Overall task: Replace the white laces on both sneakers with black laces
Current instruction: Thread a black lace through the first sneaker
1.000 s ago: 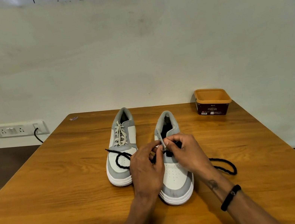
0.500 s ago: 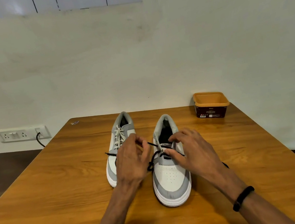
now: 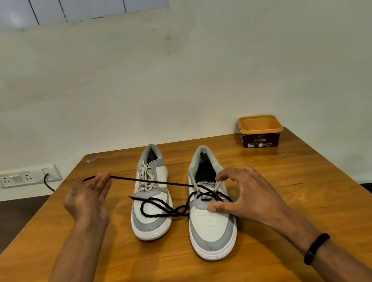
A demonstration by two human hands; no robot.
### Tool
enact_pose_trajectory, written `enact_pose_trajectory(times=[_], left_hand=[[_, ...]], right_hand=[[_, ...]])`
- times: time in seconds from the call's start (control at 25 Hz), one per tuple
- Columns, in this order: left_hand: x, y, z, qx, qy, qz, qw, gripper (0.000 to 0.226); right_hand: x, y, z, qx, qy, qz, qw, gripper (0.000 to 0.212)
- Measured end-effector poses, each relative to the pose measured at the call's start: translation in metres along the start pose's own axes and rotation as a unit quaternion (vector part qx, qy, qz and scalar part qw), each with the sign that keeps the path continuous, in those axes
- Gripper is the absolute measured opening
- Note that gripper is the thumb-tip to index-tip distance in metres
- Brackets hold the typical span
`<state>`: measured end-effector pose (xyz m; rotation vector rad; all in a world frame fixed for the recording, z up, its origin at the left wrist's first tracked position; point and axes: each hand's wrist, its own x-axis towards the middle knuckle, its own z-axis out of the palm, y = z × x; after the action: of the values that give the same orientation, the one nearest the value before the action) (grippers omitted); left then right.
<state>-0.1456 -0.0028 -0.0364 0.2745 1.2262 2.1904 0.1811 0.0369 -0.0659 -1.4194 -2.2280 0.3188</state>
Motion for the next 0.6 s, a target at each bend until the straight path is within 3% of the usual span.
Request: enact_pose_trajectory(times=[0.08, 0.12, 0.16, 0.24, 0.28, 0.32, 0.48, 0.6], left_hand=[[-0.009, -0.014, -0.005, 0.128, -0.028, 0.097, 0.987, 0.020], [-0.018, -0.025, -0.007, 0.231, -0.075, 0.184, 0.952, 0.023], [-0.030, -0.037, -0.007, 0.334, -0.140, 0.277, 0.890, 0.025], [-0.046, -0.060, -0.001, 0.484, -0.274, 0.436, 0.707, 0.025], [-0.056, -0.069, 0.007, 0.519, -0.323, 0.479, 0.630, 0.026], [-0.064, -0.076, 0.014, 0.540, -0.354, 0.488, 0.588, 0.027], [-0.076, -0.077, 0.032, 0.567, -0.353, 0.478, 0.570, 0.021], [-0.064, -0.062, 0.035, 0.611, -0.331, 0.495, 0.522, 0.020]], right_hand=[[-0.001, 0.000, 0.002, 0.011, 0.002, 0.000, 1.000, 0.087], [-0.001, 0.000, 0.003, 0.014, 0.003, 0.000, 1.000, 0.087], [-0.001, 0.001, 0.004, 0.016, 0.003, 0.001, 1.000, 0.087], [-0.001, 0.002, 0.005, 0.020, 0.003, 0.010, 1.000, 0.089], [-0.002, 0.002, 0.005, 0.021, 0.003, 0.013, 1.000, 0.090], [-0.002, 0.002, 0.005, 0.020, 0.003, 0.015, 1.000, 0.091], [0.000, 0.003, 0.008, 0.026, 0.010, 0.012, 1.000, 0.091], [-0.001, 0.003, 0.008, 0.030, 0.013, 0.013, 0.999, 0.090]])
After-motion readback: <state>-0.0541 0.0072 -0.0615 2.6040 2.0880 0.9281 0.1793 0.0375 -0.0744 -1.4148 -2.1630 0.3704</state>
